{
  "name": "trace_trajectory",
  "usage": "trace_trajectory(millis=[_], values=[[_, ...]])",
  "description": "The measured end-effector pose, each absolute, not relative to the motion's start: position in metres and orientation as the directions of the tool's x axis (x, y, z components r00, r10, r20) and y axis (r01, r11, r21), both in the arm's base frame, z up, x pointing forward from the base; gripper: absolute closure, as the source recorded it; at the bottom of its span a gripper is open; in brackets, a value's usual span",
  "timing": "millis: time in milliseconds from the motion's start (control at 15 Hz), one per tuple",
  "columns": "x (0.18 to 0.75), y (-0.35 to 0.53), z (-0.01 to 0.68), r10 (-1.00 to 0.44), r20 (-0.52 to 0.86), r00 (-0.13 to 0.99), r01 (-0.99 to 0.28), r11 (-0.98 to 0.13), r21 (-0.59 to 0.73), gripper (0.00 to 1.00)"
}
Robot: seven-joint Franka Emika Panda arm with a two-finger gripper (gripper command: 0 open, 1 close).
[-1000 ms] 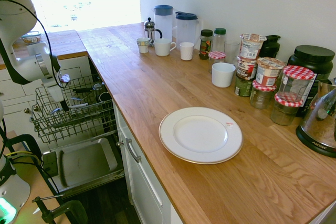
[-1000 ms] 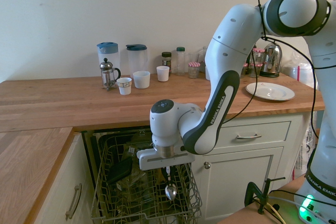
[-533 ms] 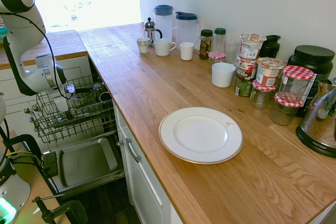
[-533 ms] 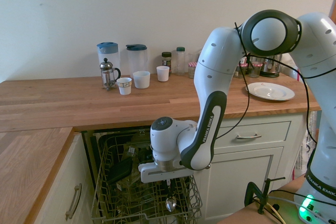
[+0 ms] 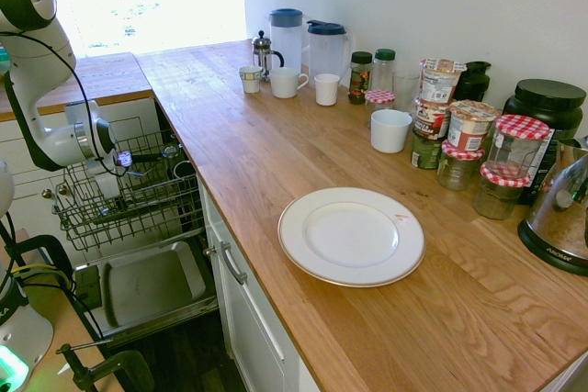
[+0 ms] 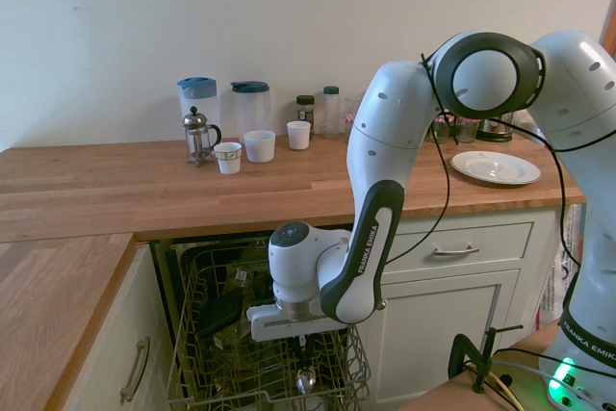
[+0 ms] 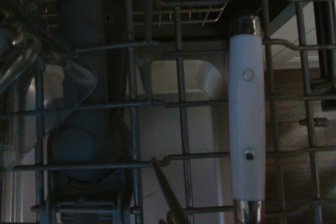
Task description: Put the spoon in the dishwasher
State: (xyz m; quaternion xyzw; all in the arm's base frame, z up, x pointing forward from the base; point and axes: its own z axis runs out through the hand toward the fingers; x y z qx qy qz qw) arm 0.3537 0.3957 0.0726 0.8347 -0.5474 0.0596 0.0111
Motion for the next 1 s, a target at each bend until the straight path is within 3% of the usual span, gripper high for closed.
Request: trace_trajectory(millis=[400,1000], values=[[0.354,0.394,0.083,-0.909,0.142,0.391,-0.915,-0.4,-0.046,0.0],[0.364,0.391,0.213,-0.912,0.213,0.351,-0.924,-0.374,-0.076,0.0]])
